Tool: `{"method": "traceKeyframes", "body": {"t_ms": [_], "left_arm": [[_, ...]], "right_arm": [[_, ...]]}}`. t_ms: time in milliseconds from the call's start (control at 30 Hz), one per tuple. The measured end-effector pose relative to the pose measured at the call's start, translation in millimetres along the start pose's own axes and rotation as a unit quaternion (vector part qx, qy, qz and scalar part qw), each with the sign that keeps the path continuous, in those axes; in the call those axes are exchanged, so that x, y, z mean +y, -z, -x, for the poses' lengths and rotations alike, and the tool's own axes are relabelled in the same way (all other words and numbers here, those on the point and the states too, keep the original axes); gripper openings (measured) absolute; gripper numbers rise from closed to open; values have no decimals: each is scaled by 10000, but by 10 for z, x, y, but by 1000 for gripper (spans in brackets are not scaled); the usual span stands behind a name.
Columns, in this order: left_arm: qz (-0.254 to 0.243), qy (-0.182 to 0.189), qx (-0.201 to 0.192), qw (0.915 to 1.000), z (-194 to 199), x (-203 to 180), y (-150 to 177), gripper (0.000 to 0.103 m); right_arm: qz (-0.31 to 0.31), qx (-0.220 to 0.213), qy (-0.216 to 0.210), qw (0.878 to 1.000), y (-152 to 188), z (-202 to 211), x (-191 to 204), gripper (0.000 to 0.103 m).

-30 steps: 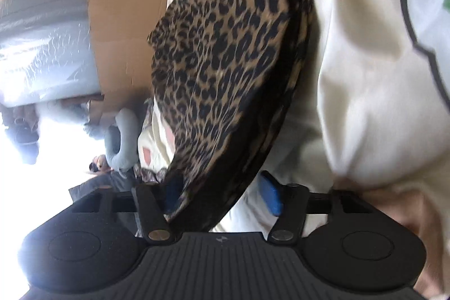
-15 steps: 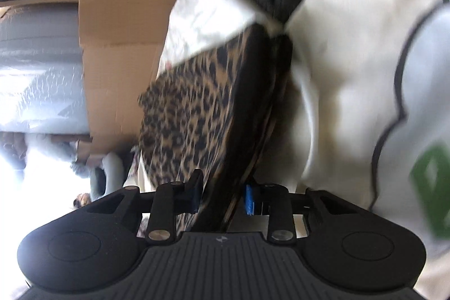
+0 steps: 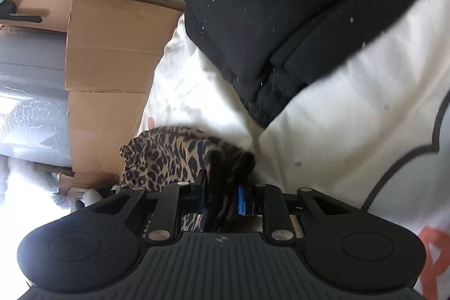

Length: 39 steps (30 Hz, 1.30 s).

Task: Fold clothes
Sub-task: 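Hold the lifted edge with the left tool while the right tool grasps the garment, then lift the leopard garment with both tools, holding it upright above the duvet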

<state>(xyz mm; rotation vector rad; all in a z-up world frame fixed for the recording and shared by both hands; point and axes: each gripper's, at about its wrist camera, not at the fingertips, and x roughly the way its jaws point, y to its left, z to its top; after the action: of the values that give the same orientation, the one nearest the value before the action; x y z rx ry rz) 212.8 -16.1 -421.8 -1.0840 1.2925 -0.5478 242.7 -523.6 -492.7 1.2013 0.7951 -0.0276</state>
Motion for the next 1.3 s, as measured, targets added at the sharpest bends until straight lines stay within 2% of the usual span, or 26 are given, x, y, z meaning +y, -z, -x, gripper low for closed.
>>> {"method": "traceKeyframes", "body": {"t_ms": [67,167,467,833,1300], "left_arm": [[-22,-14,0,10000,-1,0,-6,9],[-76,-40,17,10000,6,-18,-18,9],[-299,-177,105,9993,173,-115,-67,9],[-694,-448,243,9963,512,-200,-249,9],[-550,-929,201,9939,870,91,-452,9]], "right_arm": [[108,-10,42,9999,-17,-9,15,9],[312,-7,115,9994,-5,29,60,7],[545,35,118,9984,68,252,202,6],[449,416,101,9981,378,535,343,6],[571,1113,182,9920,949,820,367,6]]}}
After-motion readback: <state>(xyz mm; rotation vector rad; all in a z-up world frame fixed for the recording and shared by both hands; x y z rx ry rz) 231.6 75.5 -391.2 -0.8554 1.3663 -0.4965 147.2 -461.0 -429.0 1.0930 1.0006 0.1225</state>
